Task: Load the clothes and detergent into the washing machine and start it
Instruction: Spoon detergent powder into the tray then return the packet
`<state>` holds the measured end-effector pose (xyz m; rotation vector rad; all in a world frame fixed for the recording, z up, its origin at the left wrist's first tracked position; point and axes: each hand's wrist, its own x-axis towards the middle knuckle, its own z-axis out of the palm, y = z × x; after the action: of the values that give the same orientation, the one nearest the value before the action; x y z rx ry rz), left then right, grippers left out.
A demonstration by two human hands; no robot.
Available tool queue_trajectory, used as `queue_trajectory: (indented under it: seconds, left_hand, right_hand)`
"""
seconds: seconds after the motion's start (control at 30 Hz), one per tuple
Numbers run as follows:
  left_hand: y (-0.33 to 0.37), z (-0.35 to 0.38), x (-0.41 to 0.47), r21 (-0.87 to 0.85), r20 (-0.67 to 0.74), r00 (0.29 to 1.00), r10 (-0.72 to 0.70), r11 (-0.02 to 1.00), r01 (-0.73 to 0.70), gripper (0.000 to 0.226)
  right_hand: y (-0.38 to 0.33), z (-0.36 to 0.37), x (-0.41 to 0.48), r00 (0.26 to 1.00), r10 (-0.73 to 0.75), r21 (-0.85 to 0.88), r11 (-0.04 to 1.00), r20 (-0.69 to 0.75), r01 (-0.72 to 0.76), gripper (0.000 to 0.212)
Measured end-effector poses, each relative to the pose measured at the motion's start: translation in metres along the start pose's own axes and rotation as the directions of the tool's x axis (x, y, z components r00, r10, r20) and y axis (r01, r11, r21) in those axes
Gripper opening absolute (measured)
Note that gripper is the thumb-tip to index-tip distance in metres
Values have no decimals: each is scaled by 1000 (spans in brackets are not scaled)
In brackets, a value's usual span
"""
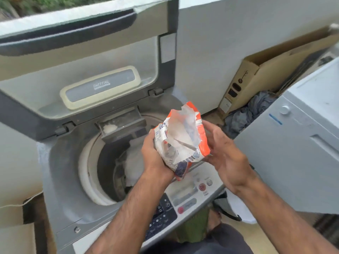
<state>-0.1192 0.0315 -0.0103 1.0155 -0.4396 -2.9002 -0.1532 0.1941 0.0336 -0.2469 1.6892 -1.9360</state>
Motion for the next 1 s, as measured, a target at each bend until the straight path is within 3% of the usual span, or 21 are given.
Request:
queue_trajectory:
  seconds: [0.17,0.3,0.37,0.47,0.57,0.77,1.0]
  left_hand:
    - [-52,48,8,114,33,989,-144,984,139,30]
    - [-109,89,20,187,45,984,-175,969,164,45]
    - [-143,113,27,257,34,977,-213,946,197,41]
    - [-195,147,38,360,5,971,-239,906,222,51]
    - [-257,186,51,463,14,962,-273,854,235,41]
    - [-389,275,69,635,83,927,-367,736,235,35]
    - [-511,380,69,783,222,837,-500,603,152,39]
  right_hand:
    - [-5,-38,-6,992,3,-15,1000,-124,-5,48]
    - [-15,-85,-16,978,-23,30,999,-209,30,37]
    - [-21,-120,-25,966,-23,64,997,-259,41,37]
    - [-33,-179,-42,949,-12,96,994,-316,44,35]
    - [-51,-248,-60,923,-14,100,993,-384,57,36]
    - [-89,-381,-101,822,-31,81,992,-569,93,36]
    - [-144,-504,-142,617,-137,-19,981,-775,194,38]
